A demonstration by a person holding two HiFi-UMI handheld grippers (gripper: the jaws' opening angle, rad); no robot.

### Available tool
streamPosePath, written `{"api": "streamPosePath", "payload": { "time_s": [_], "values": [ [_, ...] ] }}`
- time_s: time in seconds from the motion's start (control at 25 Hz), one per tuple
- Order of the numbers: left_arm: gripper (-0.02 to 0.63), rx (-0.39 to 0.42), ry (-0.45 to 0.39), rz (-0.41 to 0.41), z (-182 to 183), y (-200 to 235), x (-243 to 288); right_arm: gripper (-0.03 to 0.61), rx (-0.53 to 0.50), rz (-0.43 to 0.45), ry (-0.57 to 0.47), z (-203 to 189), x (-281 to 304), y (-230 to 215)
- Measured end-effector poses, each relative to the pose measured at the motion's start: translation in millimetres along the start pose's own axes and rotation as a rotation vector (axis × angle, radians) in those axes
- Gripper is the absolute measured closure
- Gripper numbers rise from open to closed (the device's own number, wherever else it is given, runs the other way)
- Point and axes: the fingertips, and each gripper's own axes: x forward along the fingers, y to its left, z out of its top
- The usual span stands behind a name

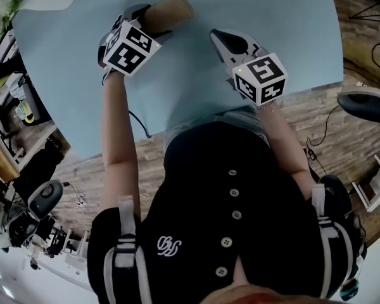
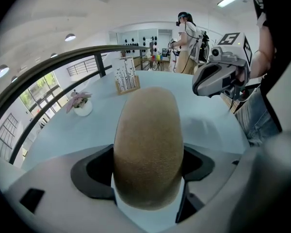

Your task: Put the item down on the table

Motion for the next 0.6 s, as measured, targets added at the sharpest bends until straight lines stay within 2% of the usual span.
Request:
{"api": "streamPosePath", "payload": {
  "time_s": [0.36, 0.6],
  "values": [
    [0.216, -0.023, 0.022, -0.041, -16, 7, 11, 0.569, 0.008, -0.012, 0.036, -13, 4, 4],
    [0.215, 0.041, 0.060, -0.043, -11, 2, 16, 0.569, 0.018, -0.031, 0.042, -19, -7, 5]
  ]
}}
